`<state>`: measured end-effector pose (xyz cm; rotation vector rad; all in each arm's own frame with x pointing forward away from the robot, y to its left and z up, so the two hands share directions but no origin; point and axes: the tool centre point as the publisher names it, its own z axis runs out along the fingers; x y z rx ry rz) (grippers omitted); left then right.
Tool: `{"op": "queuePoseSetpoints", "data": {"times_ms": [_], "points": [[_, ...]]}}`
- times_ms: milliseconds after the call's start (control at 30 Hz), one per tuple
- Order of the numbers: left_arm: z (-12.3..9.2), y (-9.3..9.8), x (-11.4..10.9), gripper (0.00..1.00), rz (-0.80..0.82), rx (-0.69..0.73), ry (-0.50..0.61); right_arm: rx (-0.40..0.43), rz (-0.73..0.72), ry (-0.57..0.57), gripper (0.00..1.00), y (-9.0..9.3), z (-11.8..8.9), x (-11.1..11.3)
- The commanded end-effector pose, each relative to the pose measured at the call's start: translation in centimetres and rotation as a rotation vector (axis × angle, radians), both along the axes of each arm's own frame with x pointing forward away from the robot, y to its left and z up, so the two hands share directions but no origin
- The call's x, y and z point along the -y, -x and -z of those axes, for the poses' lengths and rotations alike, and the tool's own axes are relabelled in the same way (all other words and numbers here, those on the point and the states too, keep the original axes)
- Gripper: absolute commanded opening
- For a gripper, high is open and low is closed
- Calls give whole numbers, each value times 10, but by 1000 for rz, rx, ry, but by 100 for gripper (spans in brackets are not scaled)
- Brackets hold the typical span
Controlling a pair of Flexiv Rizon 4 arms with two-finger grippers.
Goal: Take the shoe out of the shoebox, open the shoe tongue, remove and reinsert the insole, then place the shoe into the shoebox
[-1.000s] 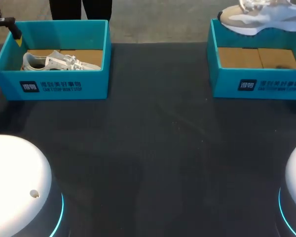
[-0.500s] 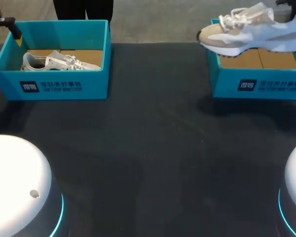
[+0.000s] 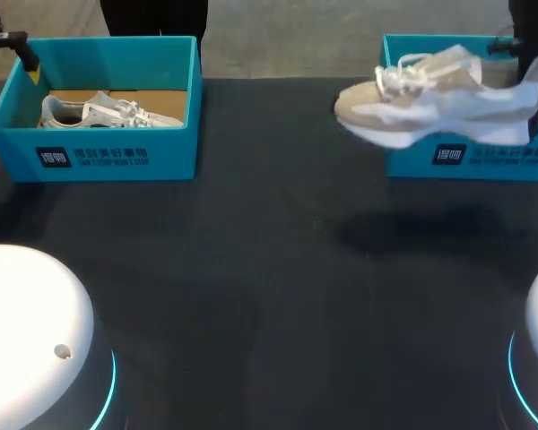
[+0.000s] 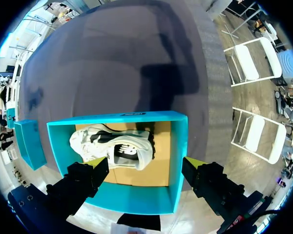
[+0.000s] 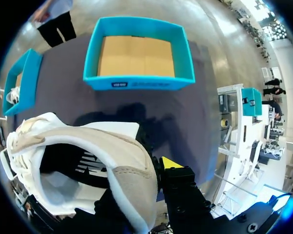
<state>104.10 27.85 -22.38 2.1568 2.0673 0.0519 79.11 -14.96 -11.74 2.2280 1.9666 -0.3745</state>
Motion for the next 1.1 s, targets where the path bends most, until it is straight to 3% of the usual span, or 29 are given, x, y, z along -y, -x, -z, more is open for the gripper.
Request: {"op": "queuePoseSetpoints", "data": {"times_ms": [33, 300, 600, 1100], "points": [[0, 1, 0, 100, 0, 3, -2, 165, -44, 23, 0, 43, 4, -18], [0, 1, 0, 100, 0, 3, -2, 187, -57, -17, 0, 71, 21, -50], [0, 1, 0, 100, 0, 3, -2, 187, -54, -49, 0, 87, 46, -87], [0, 1, 0, 100, 0, 3, -2, 126, -60, -56, 0, 70, 97, -132]]}}
